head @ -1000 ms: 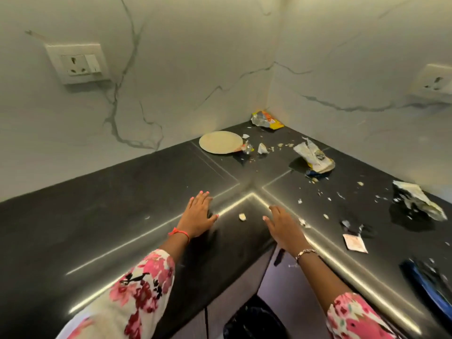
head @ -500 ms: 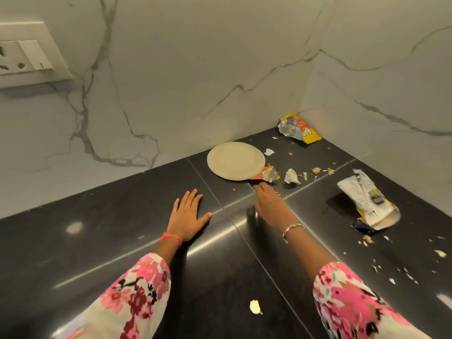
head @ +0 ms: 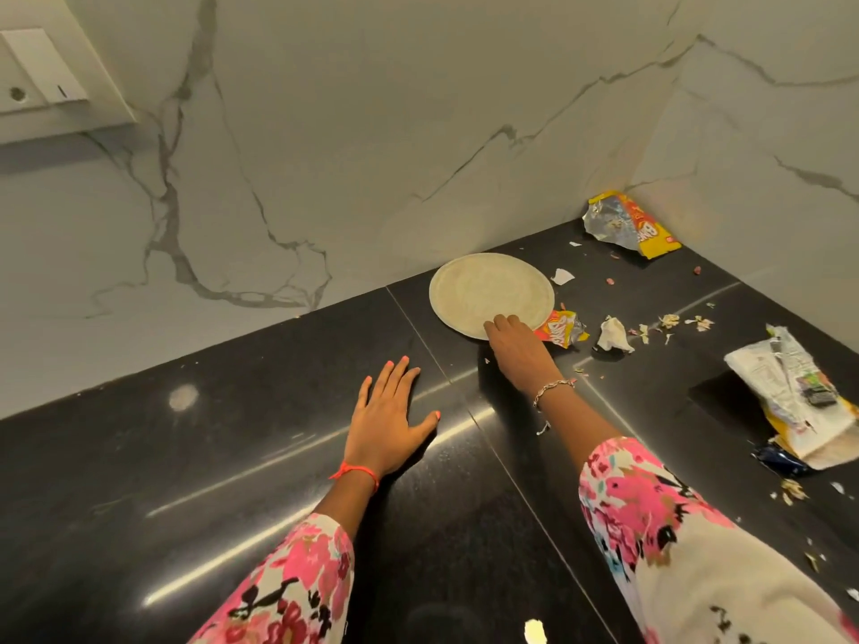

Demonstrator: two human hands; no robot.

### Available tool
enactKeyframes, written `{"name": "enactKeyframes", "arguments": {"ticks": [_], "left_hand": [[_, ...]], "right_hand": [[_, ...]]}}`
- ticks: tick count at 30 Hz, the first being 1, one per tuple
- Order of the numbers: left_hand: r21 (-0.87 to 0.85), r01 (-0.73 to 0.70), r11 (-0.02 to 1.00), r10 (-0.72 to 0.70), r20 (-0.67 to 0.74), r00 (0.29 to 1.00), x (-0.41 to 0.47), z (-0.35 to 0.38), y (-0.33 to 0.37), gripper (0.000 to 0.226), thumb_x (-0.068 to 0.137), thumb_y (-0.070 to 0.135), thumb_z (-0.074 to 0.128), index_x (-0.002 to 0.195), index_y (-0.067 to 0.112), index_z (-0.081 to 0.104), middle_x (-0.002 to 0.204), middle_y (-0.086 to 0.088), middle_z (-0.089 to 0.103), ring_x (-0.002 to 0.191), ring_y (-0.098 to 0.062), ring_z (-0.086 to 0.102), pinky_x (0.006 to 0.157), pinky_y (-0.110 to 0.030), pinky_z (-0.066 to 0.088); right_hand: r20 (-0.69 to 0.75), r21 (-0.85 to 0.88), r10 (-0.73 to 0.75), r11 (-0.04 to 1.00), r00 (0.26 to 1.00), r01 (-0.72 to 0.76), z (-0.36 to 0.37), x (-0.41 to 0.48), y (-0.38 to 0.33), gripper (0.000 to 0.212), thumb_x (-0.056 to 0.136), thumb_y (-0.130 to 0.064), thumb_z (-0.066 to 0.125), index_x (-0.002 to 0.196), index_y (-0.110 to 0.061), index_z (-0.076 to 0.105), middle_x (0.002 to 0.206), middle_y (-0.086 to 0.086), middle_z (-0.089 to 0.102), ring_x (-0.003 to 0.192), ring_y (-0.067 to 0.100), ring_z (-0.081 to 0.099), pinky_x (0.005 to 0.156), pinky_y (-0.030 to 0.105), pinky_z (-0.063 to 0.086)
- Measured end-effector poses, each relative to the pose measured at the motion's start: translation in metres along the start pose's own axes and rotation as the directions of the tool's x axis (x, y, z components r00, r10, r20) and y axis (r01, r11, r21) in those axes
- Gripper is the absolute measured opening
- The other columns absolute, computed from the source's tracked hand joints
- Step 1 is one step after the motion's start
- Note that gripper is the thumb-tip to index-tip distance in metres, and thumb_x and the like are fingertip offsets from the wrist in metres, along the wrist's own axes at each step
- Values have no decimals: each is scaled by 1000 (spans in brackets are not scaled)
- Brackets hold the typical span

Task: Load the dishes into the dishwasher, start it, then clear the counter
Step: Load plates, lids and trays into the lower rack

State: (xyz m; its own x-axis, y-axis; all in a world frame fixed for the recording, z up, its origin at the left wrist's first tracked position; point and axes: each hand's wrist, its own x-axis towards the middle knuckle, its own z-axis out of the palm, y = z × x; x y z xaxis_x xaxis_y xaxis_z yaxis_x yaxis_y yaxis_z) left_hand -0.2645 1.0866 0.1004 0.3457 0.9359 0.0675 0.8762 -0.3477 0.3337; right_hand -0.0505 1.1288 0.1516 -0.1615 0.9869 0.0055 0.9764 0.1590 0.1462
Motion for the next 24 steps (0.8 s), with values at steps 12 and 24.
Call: {"name": "enactKeyframes", "arguments": {"ticks": [12,24], "left_hand": [[14,5,1000,-5,22,1000,1,1,-2,87,74,73,11,148,27,16,157,8,5,144,-9,-4,117,-36,-5],[-11,-3,1000,4,43,999,2,-2,-2,80,81,67,24,148,23,17,157,4,6,144,-11,-2,115,-36,-7]], "right_hand": [[-65,-211,-88,975,994,73,-8,-7,-13,25,91,-4,50,116,-4,49,114,14,55,103,26,51,88,33,41],[-174,-264,-79,964,981,31,-16,-39,-26,33,87,-12,62,118,-1,57,119,17,55,108,29,54,85,39,49]]}}
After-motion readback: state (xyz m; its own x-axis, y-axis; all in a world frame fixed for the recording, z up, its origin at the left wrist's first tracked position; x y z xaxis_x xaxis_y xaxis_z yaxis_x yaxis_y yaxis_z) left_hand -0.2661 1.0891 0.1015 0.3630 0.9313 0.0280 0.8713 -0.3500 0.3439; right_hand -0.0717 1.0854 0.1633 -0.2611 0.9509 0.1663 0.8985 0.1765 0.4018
